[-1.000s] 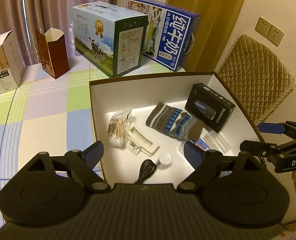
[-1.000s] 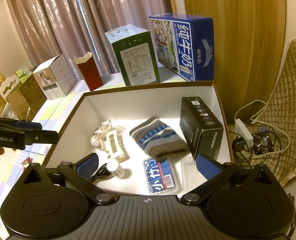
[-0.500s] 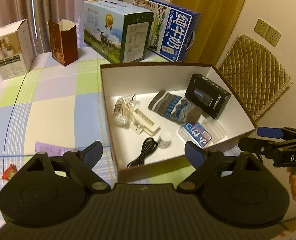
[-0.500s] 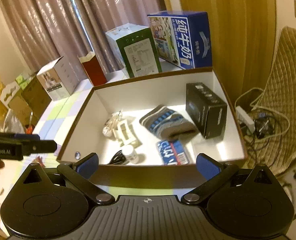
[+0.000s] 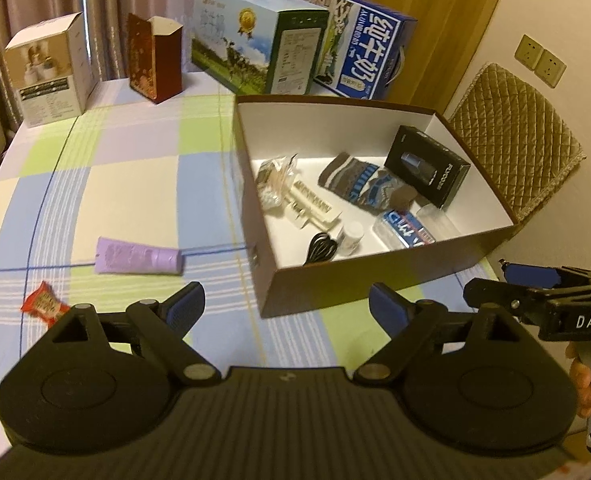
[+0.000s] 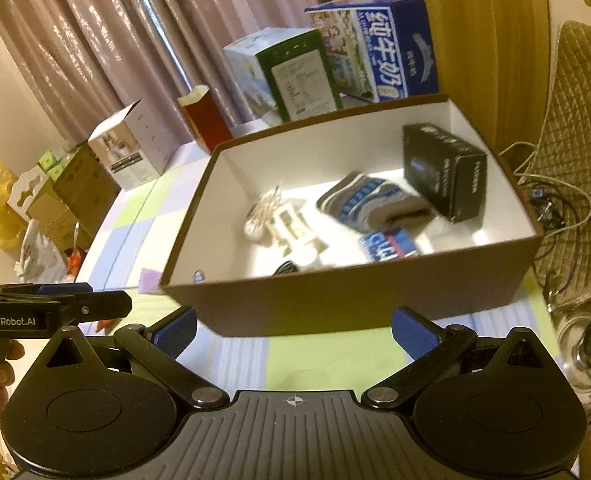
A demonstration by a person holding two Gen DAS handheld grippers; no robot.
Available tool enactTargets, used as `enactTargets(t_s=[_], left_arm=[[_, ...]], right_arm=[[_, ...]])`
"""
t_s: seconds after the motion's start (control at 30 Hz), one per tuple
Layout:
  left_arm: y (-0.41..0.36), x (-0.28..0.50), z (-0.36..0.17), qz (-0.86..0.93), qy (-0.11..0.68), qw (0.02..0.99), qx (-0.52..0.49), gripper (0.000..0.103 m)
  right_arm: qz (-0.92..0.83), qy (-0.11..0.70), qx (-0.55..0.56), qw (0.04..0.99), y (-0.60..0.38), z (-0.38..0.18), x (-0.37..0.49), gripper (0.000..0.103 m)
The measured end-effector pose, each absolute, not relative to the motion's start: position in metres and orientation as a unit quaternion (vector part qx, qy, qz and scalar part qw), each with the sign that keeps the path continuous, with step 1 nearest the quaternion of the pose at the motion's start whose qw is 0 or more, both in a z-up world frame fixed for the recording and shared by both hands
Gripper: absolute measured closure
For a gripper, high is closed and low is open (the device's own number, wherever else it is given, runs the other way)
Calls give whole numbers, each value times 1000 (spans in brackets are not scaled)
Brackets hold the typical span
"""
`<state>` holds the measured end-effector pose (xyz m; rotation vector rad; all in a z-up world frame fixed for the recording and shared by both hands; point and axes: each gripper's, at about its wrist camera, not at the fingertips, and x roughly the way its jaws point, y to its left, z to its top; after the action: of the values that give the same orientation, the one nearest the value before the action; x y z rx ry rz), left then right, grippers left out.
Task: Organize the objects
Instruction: 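Withdraw both tools from the cardboard box back over the table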
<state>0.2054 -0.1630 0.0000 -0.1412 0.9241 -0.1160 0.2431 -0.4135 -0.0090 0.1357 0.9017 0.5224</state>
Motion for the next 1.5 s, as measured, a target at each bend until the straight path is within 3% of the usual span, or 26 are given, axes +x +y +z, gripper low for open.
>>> enactTargets(t_s=[0.87,1.5], left_arm=[[-54,144,-26,19,476,873,-104,16],[13,146,-49,54,492,862,-112,16]], right_arm=[[325,469,20,821,-288,-45,195,2],[349,470,-13,811,-196,-73,192,2]])
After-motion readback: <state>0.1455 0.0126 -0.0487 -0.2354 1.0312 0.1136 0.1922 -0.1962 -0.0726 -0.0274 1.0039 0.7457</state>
